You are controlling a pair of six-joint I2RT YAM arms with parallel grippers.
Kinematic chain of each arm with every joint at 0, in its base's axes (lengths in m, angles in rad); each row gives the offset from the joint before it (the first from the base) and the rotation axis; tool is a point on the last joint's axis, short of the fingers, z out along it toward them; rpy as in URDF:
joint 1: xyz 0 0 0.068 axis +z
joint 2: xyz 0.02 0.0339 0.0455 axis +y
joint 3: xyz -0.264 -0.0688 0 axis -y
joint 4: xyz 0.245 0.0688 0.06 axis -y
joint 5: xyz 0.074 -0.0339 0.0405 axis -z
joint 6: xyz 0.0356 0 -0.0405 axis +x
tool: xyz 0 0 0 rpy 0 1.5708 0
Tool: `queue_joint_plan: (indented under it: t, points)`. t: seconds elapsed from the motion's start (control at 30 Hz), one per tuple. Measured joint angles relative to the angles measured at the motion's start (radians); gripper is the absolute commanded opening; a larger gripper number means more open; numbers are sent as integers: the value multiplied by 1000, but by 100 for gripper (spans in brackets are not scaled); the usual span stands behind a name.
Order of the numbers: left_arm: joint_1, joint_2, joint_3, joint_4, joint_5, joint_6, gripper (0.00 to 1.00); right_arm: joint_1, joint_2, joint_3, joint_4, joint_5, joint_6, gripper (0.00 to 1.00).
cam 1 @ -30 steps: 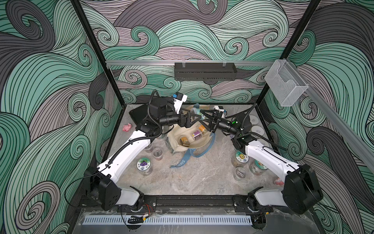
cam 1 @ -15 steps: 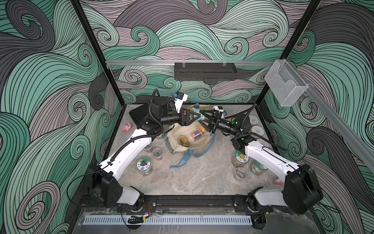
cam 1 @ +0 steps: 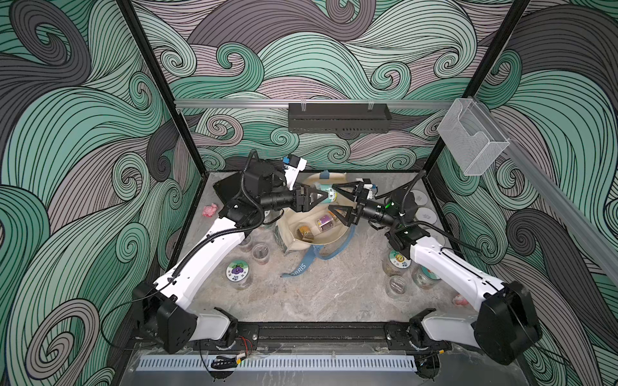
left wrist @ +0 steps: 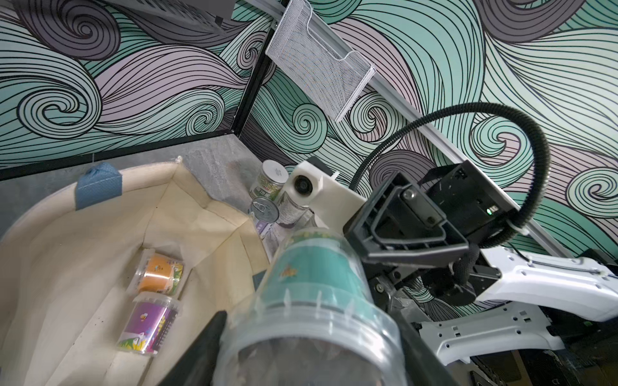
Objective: Take out the seed jars from the canvas bag
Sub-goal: Place the canvas bag at the center of the board, then place the seed jar at the center of the board.
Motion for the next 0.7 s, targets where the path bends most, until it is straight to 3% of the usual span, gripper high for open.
queue_joint_plan:
  t: [0.33,0.7]
  points:
    - [0,-311,-148,-292,-153,-37,46,-36,-102,0,-242,0,-198,99]
    - [0,-615,-397,-602,-237,-238,43,-51,-121,0,-379,-4,-328,99]
